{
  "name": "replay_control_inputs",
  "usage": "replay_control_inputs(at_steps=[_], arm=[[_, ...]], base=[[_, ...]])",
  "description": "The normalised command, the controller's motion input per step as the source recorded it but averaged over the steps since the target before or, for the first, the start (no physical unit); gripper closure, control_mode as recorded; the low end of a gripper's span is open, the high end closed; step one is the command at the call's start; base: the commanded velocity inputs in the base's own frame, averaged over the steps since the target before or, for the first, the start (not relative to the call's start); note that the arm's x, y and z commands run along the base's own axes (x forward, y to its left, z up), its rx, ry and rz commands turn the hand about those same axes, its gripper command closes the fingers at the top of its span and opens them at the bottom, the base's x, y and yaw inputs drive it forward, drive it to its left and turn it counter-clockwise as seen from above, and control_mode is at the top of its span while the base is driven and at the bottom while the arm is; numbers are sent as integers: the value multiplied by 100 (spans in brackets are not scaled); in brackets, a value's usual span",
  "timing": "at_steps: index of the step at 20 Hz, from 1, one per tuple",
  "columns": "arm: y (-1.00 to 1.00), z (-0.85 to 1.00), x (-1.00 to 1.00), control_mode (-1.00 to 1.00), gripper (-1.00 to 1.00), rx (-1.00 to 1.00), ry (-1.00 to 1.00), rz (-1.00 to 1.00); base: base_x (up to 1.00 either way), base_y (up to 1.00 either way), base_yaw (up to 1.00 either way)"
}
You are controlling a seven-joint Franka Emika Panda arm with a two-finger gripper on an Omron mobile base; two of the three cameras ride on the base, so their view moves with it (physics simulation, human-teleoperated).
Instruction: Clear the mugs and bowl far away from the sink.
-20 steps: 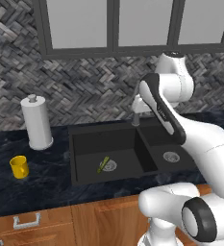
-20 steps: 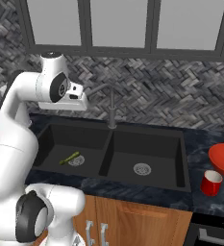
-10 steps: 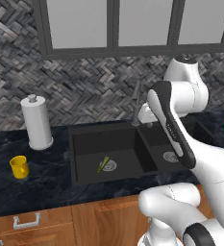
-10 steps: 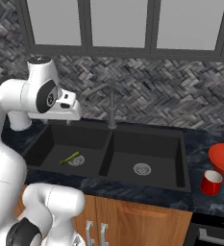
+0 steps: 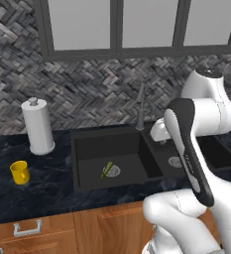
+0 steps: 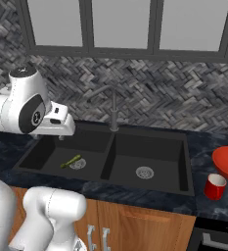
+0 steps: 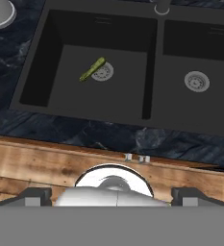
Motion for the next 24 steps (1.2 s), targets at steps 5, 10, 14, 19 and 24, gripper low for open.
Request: replay_control_inputs(at_steps=[5, 10, 14, 19, 24], arm=[[0, 0, -25, -100, -100, -4, 0, 0], [-5, 0, -19, -100, -100, 0, 0, 0], [-14, 11, -31, -100, -100, 2, 0, 0], [0, 10, -19, 100, -100, 1, -3, 0], [0, 0, 0, 100, -100, 0, 0, 0]], base=[[0, 0, 0], [0, 0, 0], [0, 0, 0], [0, -11, -1], [0, -91, -3]])
